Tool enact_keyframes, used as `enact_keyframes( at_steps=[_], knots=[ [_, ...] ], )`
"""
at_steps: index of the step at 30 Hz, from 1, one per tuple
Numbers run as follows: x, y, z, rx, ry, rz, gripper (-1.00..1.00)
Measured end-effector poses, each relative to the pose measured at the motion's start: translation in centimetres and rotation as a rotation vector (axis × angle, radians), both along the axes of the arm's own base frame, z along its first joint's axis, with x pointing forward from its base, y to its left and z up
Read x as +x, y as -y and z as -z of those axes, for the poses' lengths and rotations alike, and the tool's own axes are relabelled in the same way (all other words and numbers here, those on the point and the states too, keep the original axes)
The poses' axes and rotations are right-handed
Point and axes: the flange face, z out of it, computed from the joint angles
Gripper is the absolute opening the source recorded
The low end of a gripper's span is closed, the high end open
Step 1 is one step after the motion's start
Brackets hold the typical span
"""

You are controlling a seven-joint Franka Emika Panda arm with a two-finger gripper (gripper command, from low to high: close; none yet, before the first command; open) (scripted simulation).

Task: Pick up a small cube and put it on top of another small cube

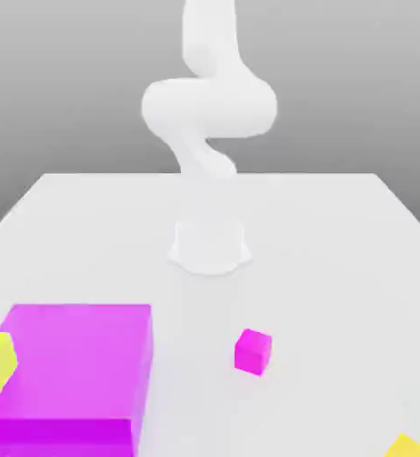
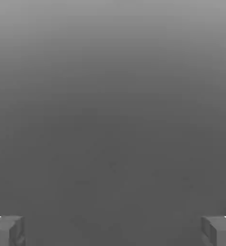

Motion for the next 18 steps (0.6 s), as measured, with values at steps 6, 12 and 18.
enact_keyframes(
  at_steps=[6, 12, 18],
  knots=[
    [6.5, -5.9, 7.9, -0.097, -0.149, -0.107, 0.0],
    [10.6, -12.2, 17.0, -0.176, -0.287, -0.233, 0.0],
    [11.7, -19.1, 26.9, -0.237, -0.419, -0.387, 0.0]
  ],
)
